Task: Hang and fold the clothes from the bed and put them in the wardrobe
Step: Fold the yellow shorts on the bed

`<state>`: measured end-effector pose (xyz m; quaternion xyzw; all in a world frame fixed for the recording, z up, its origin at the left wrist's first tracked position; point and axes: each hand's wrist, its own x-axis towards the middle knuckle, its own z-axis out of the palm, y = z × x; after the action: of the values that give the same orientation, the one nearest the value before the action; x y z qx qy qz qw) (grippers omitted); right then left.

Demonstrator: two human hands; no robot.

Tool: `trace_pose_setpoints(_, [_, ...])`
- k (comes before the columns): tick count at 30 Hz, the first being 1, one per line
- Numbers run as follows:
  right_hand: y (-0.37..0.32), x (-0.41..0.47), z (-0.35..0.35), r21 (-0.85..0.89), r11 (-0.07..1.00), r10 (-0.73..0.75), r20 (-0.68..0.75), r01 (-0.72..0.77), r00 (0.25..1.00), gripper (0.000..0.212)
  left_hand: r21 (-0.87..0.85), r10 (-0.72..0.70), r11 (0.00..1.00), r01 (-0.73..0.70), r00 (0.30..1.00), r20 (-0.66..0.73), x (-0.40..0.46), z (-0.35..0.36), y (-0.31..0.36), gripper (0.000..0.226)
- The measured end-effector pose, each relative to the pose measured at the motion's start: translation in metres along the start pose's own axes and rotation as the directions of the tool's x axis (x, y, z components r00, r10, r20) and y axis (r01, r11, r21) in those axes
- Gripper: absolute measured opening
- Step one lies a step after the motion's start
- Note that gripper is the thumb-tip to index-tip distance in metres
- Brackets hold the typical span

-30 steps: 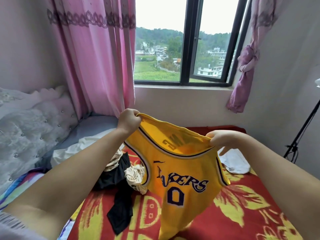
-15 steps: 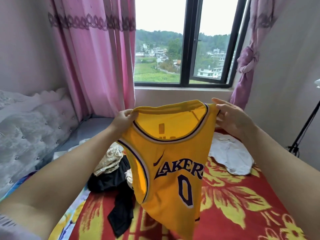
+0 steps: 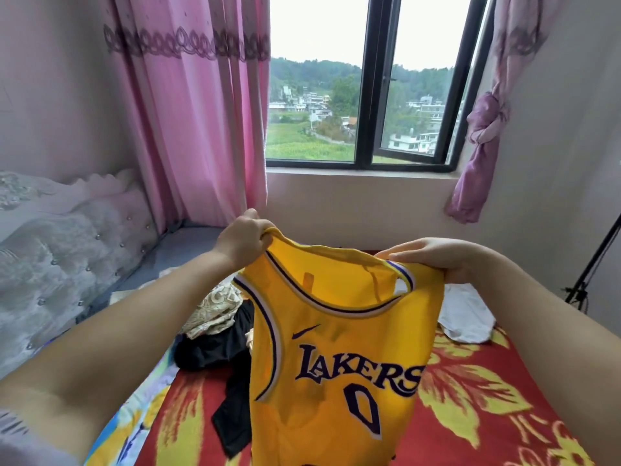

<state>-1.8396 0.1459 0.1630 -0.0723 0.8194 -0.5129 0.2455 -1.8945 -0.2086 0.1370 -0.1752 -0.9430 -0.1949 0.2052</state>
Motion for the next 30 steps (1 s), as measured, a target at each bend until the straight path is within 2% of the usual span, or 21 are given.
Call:
trace_pose_setpoints(1, [0.001, 0.001, 0.002, 0.077, 0.995, -0.058, -0.008, 0.059, 0.998, 0.044, -0.021, -0.104, 0.994, 0.103, 0.992, -0.068, -0.001, 0.003, -0.002, 0.02])
trace_pose_setpoints(3, [-0.001, 0.004, 0.008, 0.287, 0.927, -0.206, -0.153, 0.242, 0.967, 0.032, -0.114, -0.322, 0.944, 0.309, 0.938, -0.126, -0.002, 0.01, -0.007, 0.025])
trace_pose_setpoints(5, [-0.005, 0.008, 0.012, 0.472, 0.766, -0.29, -0.353, 0.436, 0.89, 0.019, -0.227, -0.484, 0.862, 0.453, 0.869, -0.102, -0.006, 0.021, -0.015, 0.028])
trace_pose_setpoints(7, [-0.011, 0.01, 0.01, 0.544, 0.632, -0.283, -0.5, 0.551, 0.818, 0.014, -0.378, -0.602, 0.75, 0.543, 0.797, -0.049, -0.013, 0.031, -0.02, 0.015])
trace_pose_setpoints(8, [-0.013, 0.008, 0.007, 0.542, 0.612, -0.271, -0.54, 0.576, 0.797, 0.014, -0.455, -0.621, 0.701, 0.55, 0.783, -0.011, -0.016, 0.032, -0.02, 0.01])
trace_pose_setpoints(10, [-0.014, 0.002, 0.0, 0.486, 0.661, -0.271, -0.555, 0.571, 0.786, 0.016, -0.587, -0.546, 0.673, 0.451, 0.838, 0.017, -0.018, 0.029, -0.018, 0.02])
trace_pose_setpoints(13, [-0.01, -0.009, -0.01, 0.342, 0.8, -0.283, -0.511, 0.494, 0.812, 0.028, -0.599, -0.304, 0.765, 0.239, 0.953, -0.008, -0.012, 0.007, -0.005, 0.04])
trace_pose_setpoints(15, [-0.007, -0.014, -0.011, 0.178, 0.9, -0.259, -0.513, 0.397, 0.819, 0.036, -0.566, -0.157, 0.815, 0.124, 0.988, -0.01, -0.008, -0.007, 0.005, 0.044])
trace_pose_setpoints(17, [-0.007, -0.016, -0.008, -0.083, 0.959, -0.271, -0.547, 0.271, 0.792, 0.032, -0.518, -0.044, 0.855, 0.035, 0.999, -0.004, -0.004, -0.015, 0.014, 0.037])
trace_pose_setpoints(19, [-0.009, -0.015, -0.003, -0.384, 0.914, -0.352, -0.585, 0.133, 0.73, 0.022, -0.422, 0.035, 0.907, -0.019, 0.999, 0.031, -0.002, -0.018, 0.021, 0.022])
trace_pose_setpoints(21, [-0.009, -0.017, -0.002, -0.549, 0.834, -0.429, -0.595, 0.045, 0.679, 0.014, -0.293, 0.101, 0.954, -0.069, 0.99, 0.096, 0.0, -0.02, 0.022, 0.028])
trace_pose_setpoints(23, [-0.007, -0.02, -0.005, -0.578, 0.815, -0.458, -0.596, 0.045, 0.66, 0.012, -0.248, 0.137, 0.965, -0.085, 0.97, 0.202, 0.003, -0.024, 0.023, 0.04])
trace_pose_setpoints(26, [-0.003, -0.025, -0.012, -0.556, 0.827, -0.466, -0.605, 0.076, 0.646, 0.014, -0.313, 0.095, 0.949, 0.027, 0.926, 0.365, 0.003, -0.035, 0.022, 0.075])
trace_pose_setpoints(28, [-0.003, -0.028, -0.018, -0.511, 0.853, -0.439, -0.594, 0.106, 0.674, 0.017, -0.322, 0.041, 0.941, 0.105, 0.907, 0.418, 0.003, -0.042, 0.02, 0.084])
trace_pose_setpoints(30, [-0.003, -0.03, -0.021, -0.387, 0.9, -0.398, -0.544, 0.2, 0.739, 0.024, -0.373, -0.023, 0.902, 0.216, 0.888, 0.46, 0.003, -0.047, 0.019, 0.081])
